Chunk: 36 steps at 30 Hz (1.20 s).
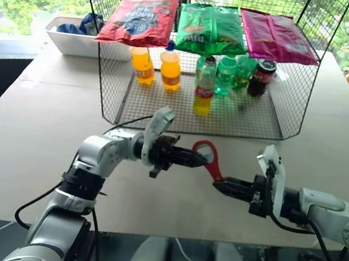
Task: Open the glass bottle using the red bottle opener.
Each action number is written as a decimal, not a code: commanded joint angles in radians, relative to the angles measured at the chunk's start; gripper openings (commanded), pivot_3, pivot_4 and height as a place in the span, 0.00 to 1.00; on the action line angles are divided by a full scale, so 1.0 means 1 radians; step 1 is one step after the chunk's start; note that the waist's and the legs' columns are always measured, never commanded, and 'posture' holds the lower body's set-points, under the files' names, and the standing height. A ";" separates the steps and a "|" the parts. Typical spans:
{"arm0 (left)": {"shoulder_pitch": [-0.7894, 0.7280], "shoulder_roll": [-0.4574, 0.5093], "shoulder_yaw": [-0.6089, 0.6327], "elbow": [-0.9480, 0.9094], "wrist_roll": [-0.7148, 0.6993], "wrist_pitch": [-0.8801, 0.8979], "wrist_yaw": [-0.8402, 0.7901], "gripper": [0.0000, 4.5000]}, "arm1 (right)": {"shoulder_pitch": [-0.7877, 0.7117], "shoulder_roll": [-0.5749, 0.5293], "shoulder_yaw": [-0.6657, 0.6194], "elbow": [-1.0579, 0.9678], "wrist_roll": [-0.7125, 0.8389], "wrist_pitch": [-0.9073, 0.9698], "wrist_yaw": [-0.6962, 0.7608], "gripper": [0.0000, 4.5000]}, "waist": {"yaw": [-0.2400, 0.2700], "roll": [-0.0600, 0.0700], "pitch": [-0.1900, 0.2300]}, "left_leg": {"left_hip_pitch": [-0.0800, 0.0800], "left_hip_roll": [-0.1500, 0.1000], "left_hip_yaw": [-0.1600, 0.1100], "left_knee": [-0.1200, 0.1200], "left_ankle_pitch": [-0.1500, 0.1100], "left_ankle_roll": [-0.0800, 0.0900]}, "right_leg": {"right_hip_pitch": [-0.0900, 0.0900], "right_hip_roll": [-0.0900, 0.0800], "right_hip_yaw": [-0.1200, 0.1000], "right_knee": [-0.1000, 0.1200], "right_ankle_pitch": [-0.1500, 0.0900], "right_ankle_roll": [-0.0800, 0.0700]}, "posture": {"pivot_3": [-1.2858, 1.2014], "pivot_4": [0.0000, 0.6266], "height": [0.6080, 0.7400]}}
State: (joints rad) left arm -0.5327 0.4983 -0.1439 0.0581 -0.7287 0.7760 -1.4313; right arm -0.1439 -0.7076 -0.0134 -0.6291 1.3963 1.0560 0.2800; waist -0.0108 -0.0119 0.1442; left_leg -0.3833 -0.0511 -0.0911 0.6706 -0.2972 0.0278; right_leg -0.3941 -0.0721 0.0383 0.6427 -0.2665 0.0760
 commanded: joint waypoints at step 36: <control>-0.006 -0.039 -0.024 -0.056 0.008 0.005 0.028 0.00 | -0.034 0.033 0.075 -0.066 -0.046 -0.021 0.012 0.31 | -0.001 0.000 0.000 | 0.000 0.000 0.001 0.001 0.000 0.000 | 0.000 0.001 0.000 0.001 0.000 0.000 | 0.52 0.24 1.00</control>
State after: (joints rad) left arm -0.5325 0.4630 -0.1800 0.0312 -0.7099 0.7869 -1.4098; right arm -0.1828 -0.6653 0.0486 -0.6509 1.3394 1.0327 0.2673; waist -0.0119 -0.0122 0.1440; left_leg -0.3831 -0.0511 -0.0906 0.6712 -0.2972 0.0278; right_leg -0.3944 -0.0714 0.0386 0.6435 -0.2665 0.0760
